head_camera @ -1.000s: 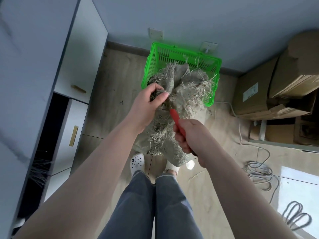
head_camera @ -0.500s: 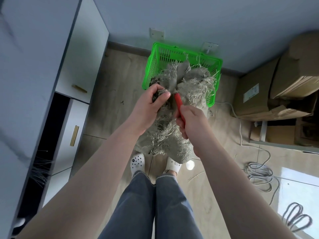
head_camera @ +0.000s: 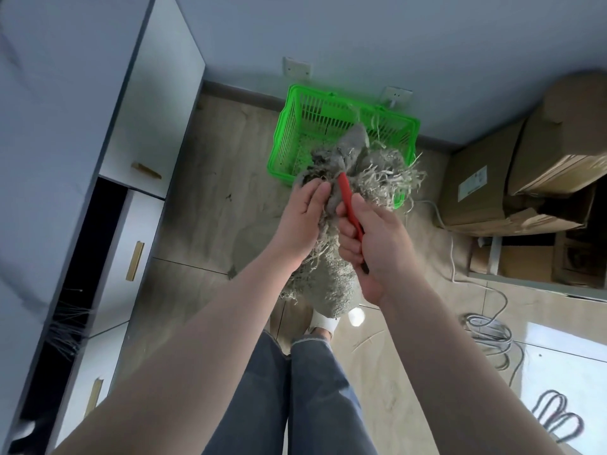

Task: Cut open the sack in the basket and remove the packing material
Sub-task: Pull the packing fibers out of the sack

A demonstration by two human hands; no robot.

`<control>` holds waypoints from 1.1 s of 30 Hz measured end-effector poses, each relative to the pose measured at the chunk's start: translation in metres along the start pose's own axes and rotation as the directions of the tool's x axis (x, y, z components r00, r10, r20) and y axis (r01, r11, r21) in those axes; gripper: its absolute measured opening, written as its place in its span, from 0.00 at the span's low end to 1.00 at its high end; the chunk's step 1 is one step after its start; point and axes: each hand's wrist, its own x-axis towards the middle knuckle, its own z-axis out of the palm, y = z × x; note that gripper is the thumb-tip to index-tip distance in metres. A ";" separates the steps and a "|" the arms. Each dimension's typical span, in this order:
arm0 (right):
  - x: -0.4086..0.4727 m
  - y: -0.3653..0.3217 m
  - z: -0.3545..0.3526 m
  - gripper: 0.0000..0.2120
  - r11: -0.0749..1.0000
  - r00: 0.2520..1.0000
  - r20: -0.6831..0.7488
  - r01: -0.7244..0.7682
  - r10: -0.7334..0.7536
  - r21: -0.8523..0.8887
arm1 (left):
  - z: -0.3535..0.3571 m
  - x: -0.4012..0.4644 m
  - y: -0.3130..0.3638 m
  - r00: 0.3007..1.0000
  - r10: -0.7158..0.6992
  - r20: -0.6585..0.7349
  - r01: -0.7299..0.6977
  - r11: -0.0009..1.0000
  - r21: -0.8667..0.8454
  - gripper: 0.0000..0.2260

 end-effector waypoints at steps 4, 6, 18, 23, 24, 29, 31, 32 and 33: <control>-0.011 0.010 -0.003 0.15 0.999 0.999 -0.046 0.027 -0.026 0.023 | -0.001 0.003 -0.003 0.999 -0.049 -0.018 0.047 0.992 -0.116 0.11; -0.006 0.008 -0.005 0.15 0.995 0.997 -0.072 0.006 0.001 0.099 | 0.004 -0.002 -0.001 0.996 -0.071 0.059 0.079 0.984 -0.157 0.11; 0.001 -0.003 -0.007 0.15 0.996 0.995 -0.096 0.000 0.008 0.085 | 0.011 0.002 0.004 1.000 0.000 0.023 0.001 0.999 -0.050 0.12; 0.006 -0.009 -0.003 0.15 0.999 0.994 -0.107 -0.029 0.033 0.035 | 0.006 0.008 0.003 1.000 0.017 0.015 -0.016 1.000 -0.011 0.13; 0.002 -0.008 -0.003 0.15 0.999 0.994 -0.102 -0.024 0.028 0.033 | 0.004 0.013 0.003 0.999 0.042 0.022 -0.042 0.999 0.023 0.13; 0.004 -0.014 -0.005 0.16 0.997 0.989 -0.146 0.006 0.004 0.071 | 0.015 0.017 0.007 0.999 0.017 0.036 -0.016 0.999 -0.030 0.13; 0.012 -0.018 -0.006 0.16 0.997 0.983 -0.181 -0.027 0.039 0.069 | 0.026 0.010 0.004 0.999 -0.013 0.033 0.016 0.998 -0.067 0.13; 0.015 -0.019 -0.007 0.16 0.997 0.981 -0.187 -0.043 0.054 0.066 | 0.028 0.008 0.001 1.000 -0.005 0.019 0.007 0.996 -0.086 0.14; 0.014 -0.019 -0.007 0.16 0.997 0.982 -0.180 -0.048 0.057 0.057 | 0.028 0.007 -0.001 1.000 -0.001 0.005 0.002 0.996 -0.089 0.14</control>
